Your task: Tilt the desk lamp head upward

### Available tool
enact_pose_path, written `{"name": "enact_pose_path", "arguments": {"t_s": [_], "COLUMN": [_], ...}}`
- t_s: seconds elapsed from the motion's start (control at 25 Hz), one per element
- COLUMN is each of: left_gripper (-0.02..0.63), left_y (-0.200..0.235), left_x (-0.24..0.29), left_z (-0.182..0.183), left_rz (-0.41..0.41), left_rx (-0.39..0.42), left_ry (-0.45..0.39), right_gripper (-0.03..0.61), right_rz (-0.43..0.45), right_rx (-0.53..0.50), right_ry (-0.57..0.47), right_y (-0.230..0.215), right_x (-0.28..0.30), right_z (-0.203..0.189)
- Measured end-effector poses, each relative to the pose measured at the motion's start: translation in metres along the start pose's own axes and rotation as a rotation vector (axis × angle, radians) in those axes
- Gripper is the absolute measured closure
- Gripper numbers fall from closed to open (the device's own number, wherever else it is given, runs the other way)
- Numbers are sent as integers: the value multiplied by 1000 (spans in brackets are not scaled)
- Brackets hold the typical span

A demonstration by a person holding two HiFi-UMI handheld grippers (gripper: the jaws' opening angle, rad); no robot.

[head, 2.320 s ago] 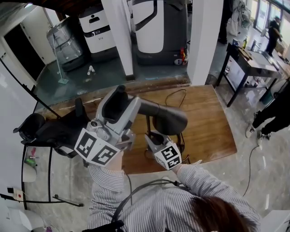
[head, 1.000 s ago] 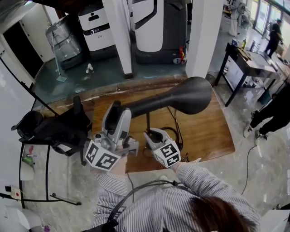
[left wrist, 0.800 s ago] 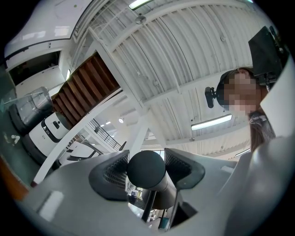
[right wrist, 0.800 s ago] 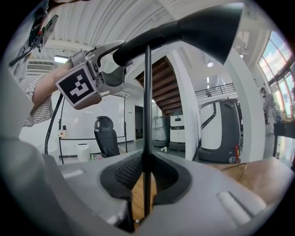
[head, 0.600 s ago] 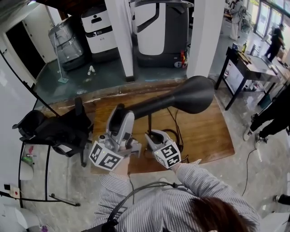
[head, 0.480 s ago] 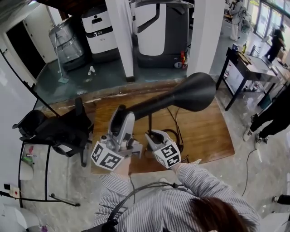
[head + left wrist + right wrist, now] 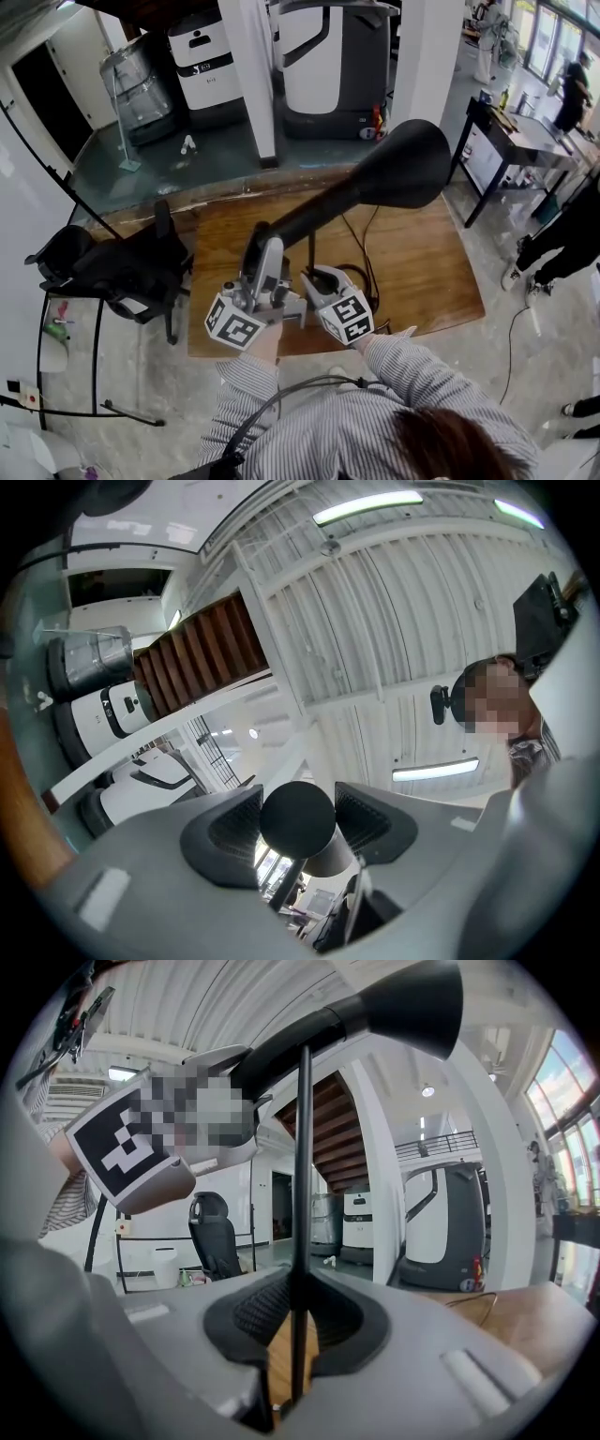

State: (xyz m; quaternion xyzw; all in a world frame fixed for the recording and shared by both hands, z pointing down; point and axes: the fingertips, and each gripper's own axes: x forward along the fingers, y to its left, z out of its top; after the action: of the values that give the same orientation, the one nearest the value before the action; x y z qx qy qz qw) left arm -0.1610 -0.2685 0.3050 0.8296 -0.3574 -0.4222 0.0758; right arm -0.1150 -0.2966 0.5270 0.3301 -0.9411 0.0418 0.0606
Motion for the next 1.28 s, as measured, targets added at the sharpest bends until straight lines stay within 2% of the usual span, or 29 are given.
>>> {"name": "enact_pose_path", "arguments": {"t_s": [0.12, 0.24, 0.36, 0.44, 0.52, 0.72, 0.8, 0.84, 0.88, 0.92, 0.96, 1.04, 1.08, 1.12, 1.2, 1.28], "left_gripper": [371, 379, 425, 425, 423, 418, 413, 426, 555, 609, 609, 609, 604, 560, 429, 354], "left_y": [1, 2, 0, 0, 0, -11, -6, 4, 18, 29, 35, 31, 26, 19, -2, -29], "left_x": [-4, -11, -14, -14, -14, -1, 4, 3, -2, -7, -12, -15, -13, -9, 6, 28], "left_z": [-5, -24, -33, -32, -27, -10, -8, -9, -11, -12, -12, -9, -6, -1, 16, 34], "left_rz": [-3, -9, -11, -10, -9, -35, -2, 55, 125, 175, 186, 134, 102, 72, -3, -84], "left_rx": [-25, -91, -88, -92, -82, 0, 25, 31, 29, 15, -8, -38, -27, 6, 117, 244], "left_ry": [-17, -18, 2, 19, 39, 64, 83, 96, 103, 98, 83, 51, 45, 47, 68, 120], "right_gripper": [529, 529, 531, 531, 531, 531, 531, 532, 532, 532, 532, 531, 532, 532, 532, 532], "right_rz": [-4, -15, -13, -11, -11, 1, 3, 2, 2, 2, 3, 8, 10, 12, 15, 17], "right_rx": [-5, 3, 5, -5, -17, -41, -43, -43, -43, -43, -42, -43, -45, -47, -48, -44], "right_ry": [25, 29, 26, 27, 31, 38, 39, 39, 39, 38, 38, 37, 37, 38, 40, 40], "right_y": [1, -1, -1, 0, 1, 0, -1, -1, 0, 0, 0, 1, 1, 1, 1, 1], "right_x": [3, 3, 5, 6, 6, 4, 4, 5, 5, 5, 5, 5, 6, 6, 6, 5], "right_z": [-7, -11, -10, -9, -10, -10, -10, -10, -10, -10, -10, -11, -11, -11, -11, -10]}}
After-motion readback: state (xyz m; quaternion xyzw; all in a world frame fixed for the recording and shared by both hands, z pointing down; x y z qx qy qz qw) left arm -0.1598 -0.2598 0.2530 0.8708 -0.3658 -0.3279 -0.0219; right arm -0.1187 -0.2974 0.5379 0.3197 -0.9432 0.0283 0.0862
